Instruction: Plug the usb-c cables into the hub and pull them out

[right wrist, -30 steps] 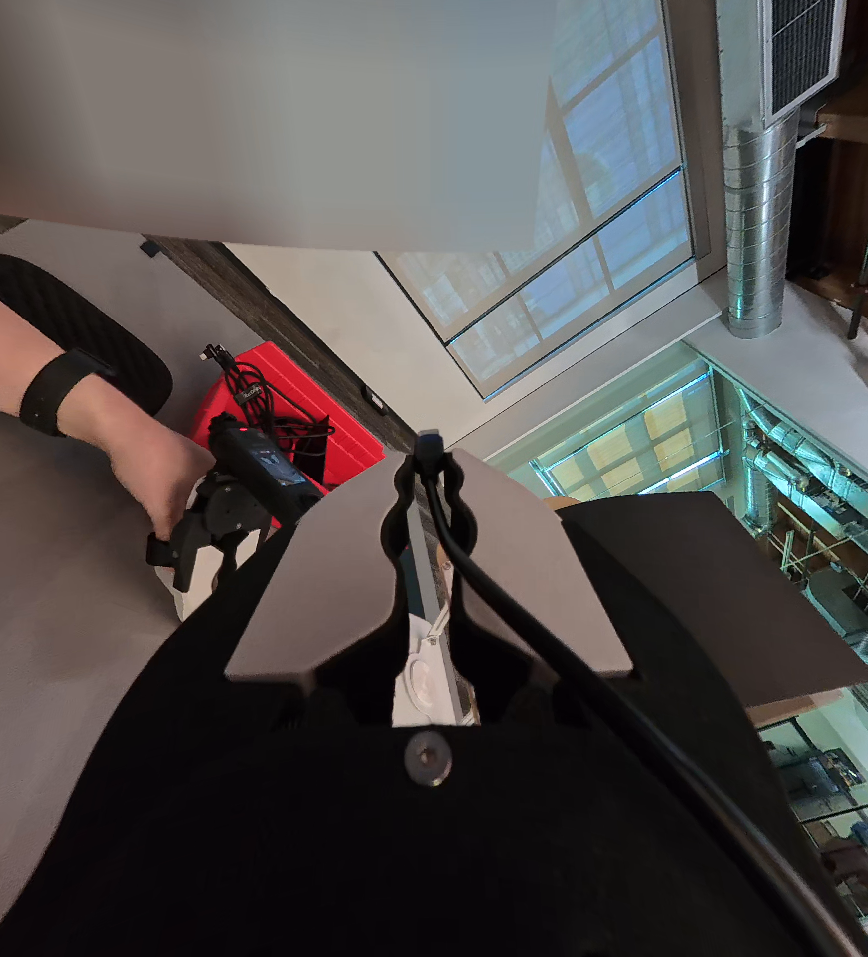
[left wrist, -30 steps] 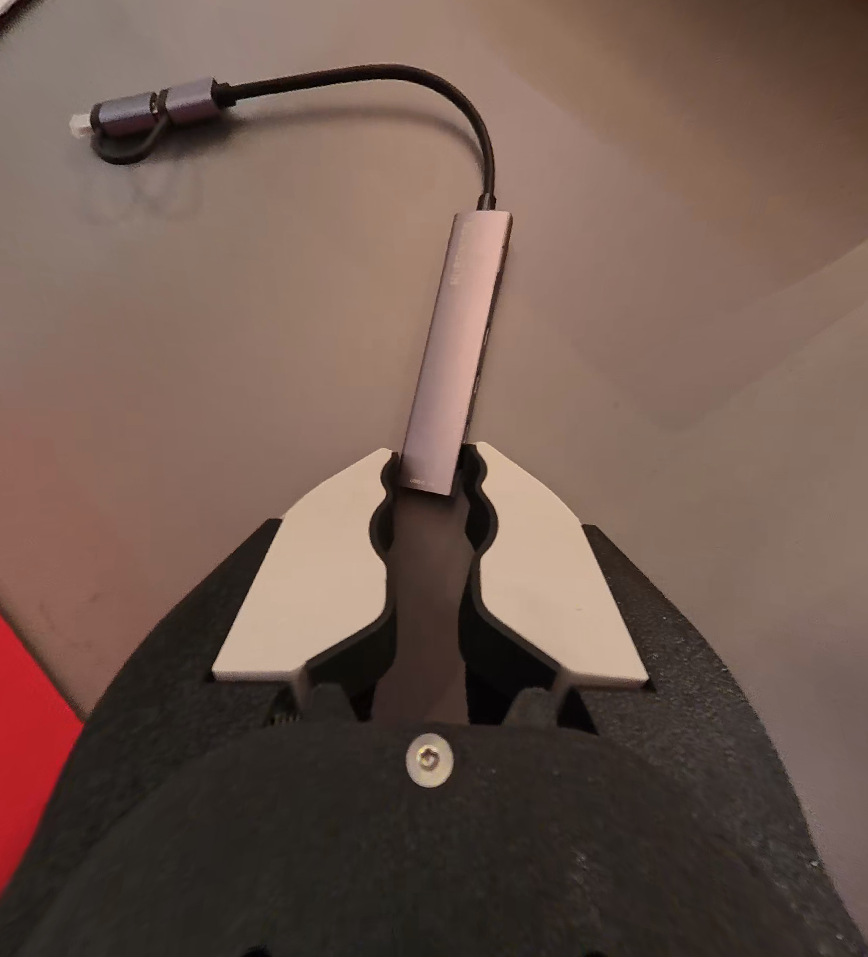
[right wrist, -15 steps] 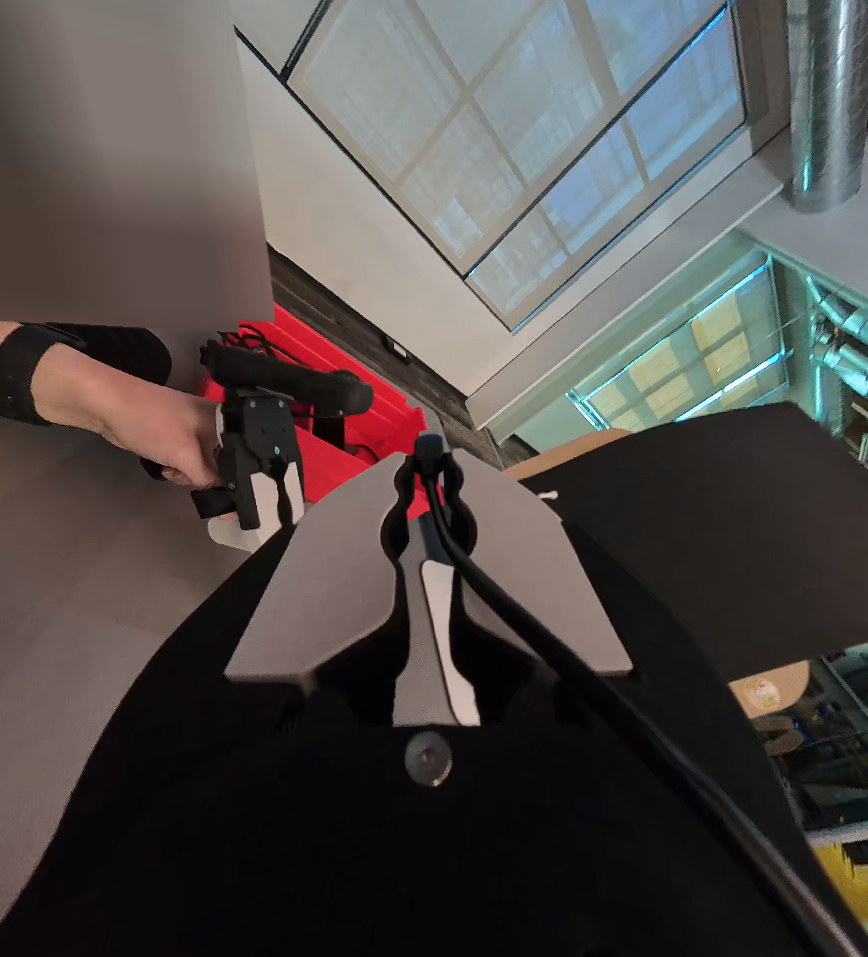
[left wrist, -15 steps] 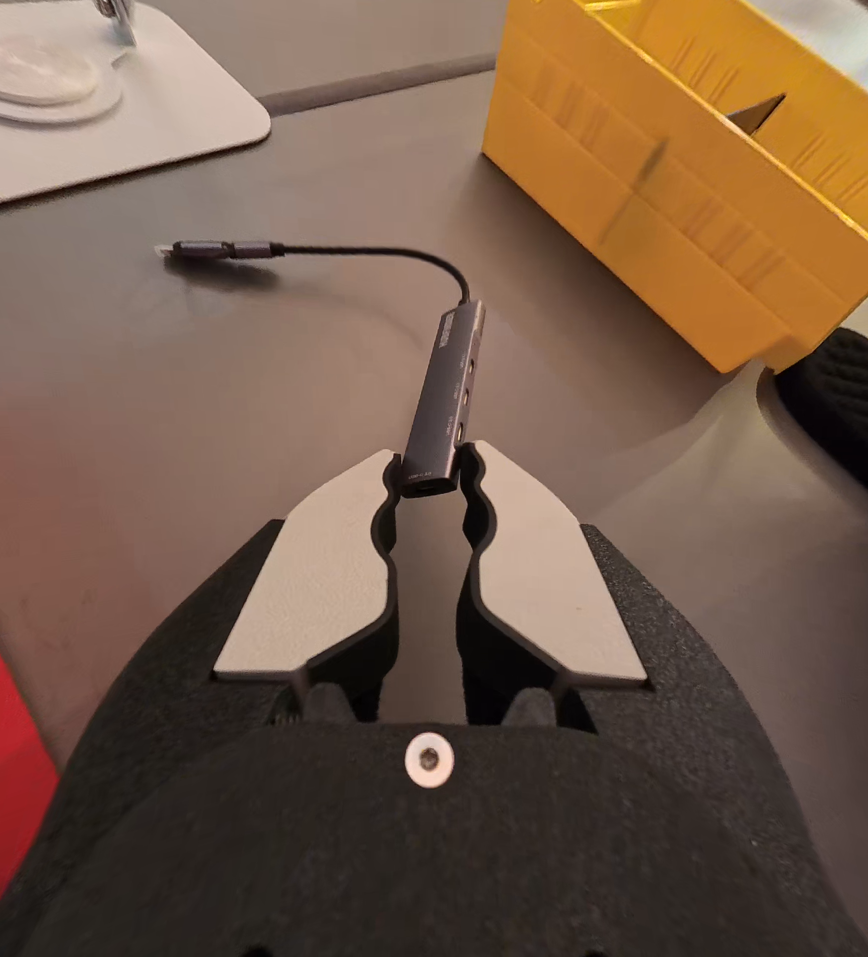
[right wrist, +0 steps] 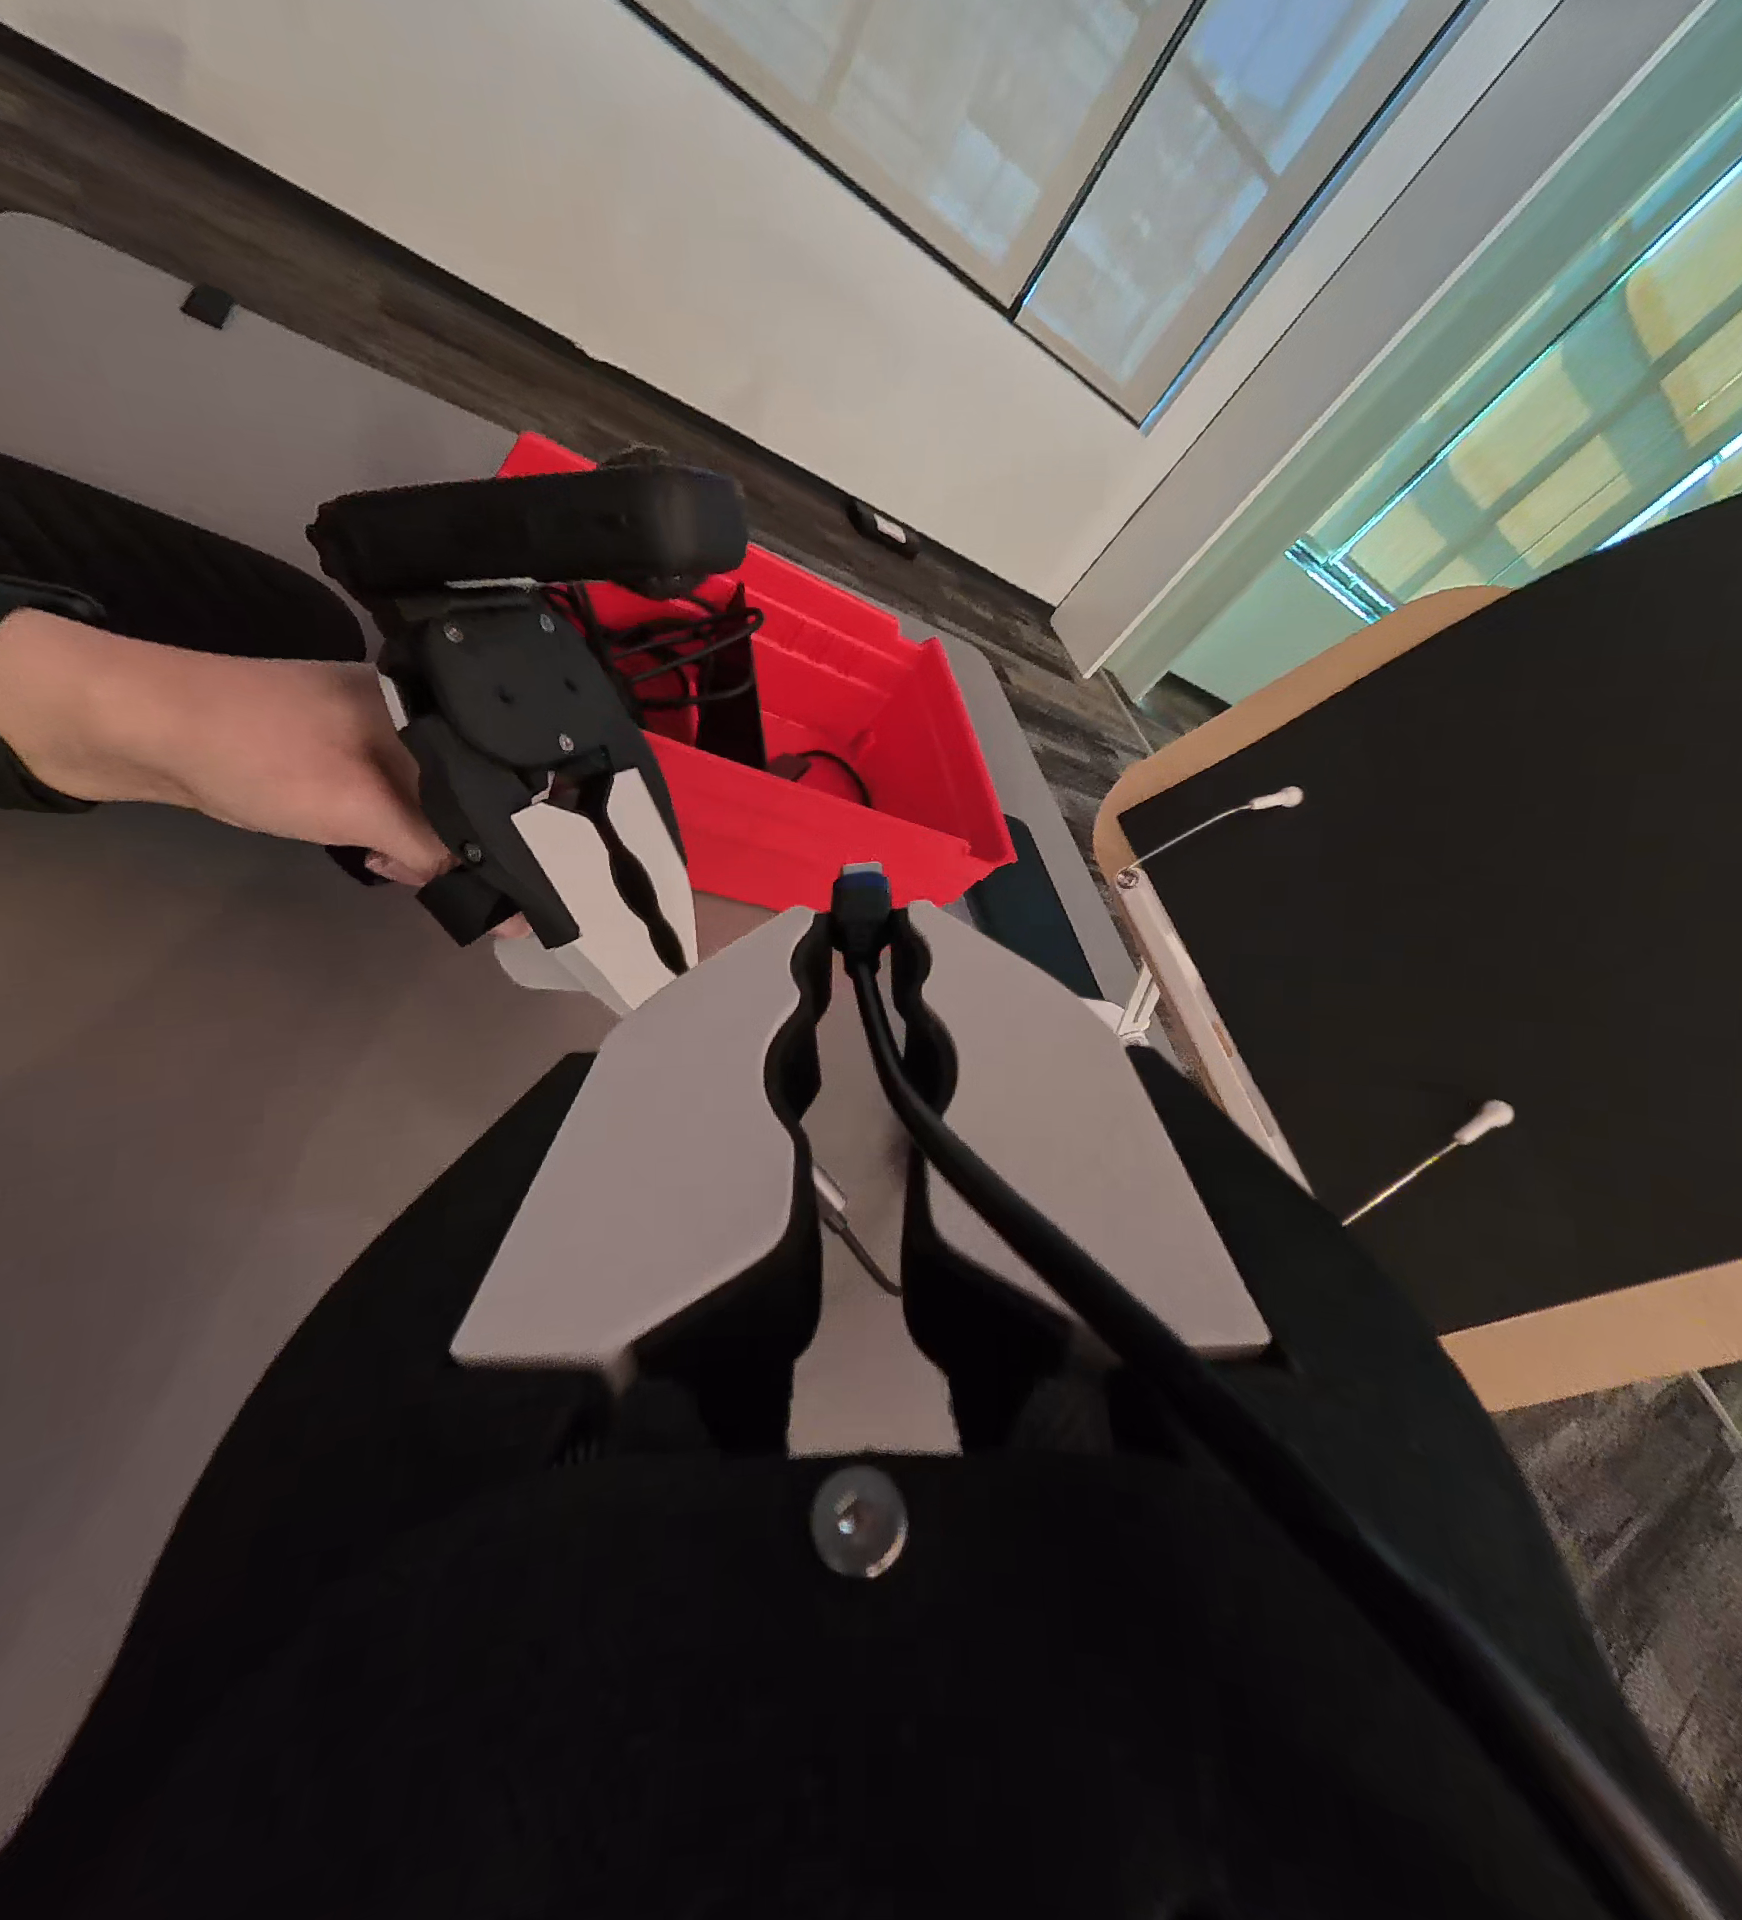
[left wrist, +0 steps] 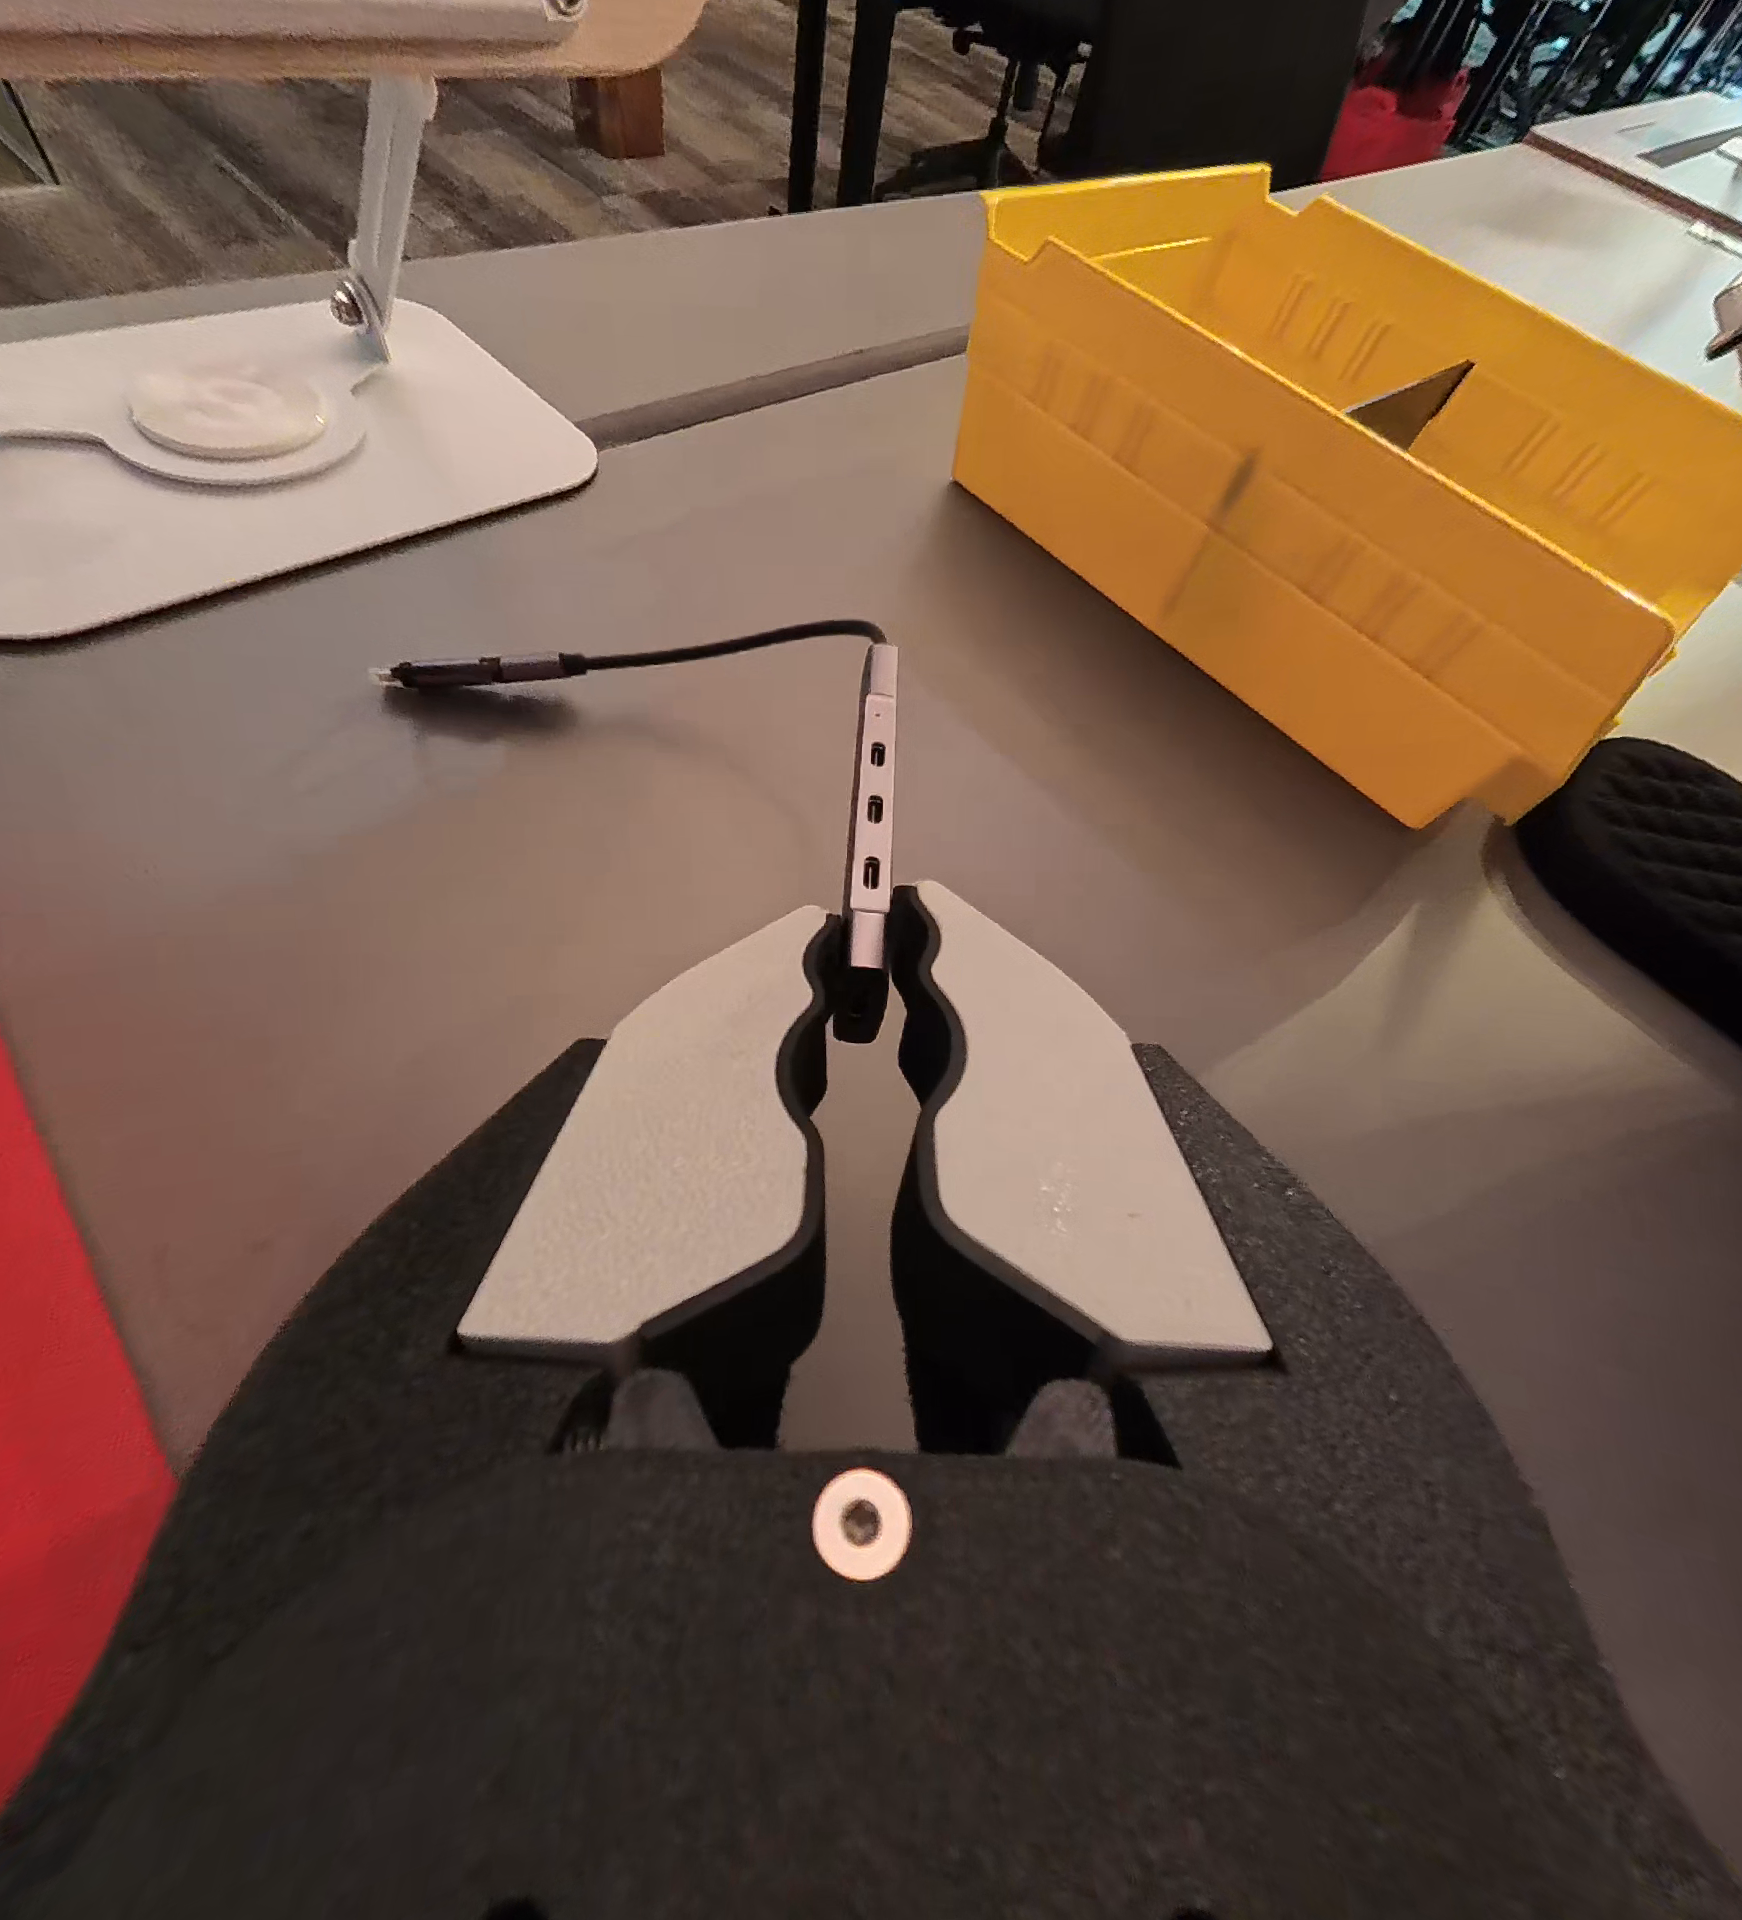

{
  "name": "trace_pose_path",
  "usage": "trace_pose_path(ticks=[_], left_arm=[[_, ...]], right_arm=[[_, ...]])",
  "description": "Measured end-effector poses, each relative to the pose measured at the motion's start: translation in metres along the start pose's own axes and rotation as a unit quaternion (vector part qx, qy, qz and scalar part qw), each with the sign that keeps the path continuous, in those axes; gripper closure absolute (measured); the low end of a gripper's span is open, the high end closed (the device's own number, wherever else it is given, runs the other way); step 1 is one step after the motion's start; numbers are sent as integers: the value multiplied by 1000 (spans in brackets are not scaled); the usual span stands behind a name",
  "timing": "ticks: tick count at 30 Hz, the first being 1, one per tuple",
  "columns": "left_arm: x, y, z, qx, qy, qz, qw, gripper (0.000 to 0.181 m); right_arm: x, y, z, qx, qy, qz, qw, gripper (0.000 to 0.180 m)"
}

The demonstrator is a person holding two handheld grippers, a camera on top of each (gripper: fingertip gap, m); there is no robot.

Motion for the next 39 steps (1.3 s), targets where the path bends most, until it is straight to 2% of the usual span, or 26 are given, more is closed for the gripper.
trace_pose_path(ticks=[11,24,35,39], left_arm=[[38,-2,33,1,89,34,995,172],[47,0,45,-30,99,58,993,170],[51,-2,49,-29,116,79,990,161],[53,-4,51,-40,121,118,985,146]], right_arm=[[-2,3,-2,-9,8,-3,1000,168],[-8,4,-8,-12,2,-11,1000,168],[-9,6,-8,-16,6,-16,1000,168],[-10,6,-9,-15,6,-18,1000,168]])
Point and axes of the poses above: each gripper's, where its closed fingertips meet, z out along the fingers, x out of its underside, y = z × x across the jaws, the point moved 5 cm from there along -z, back along the fingers, and after that the axes turned 14 degrees about -x, right-handed, at the moved point
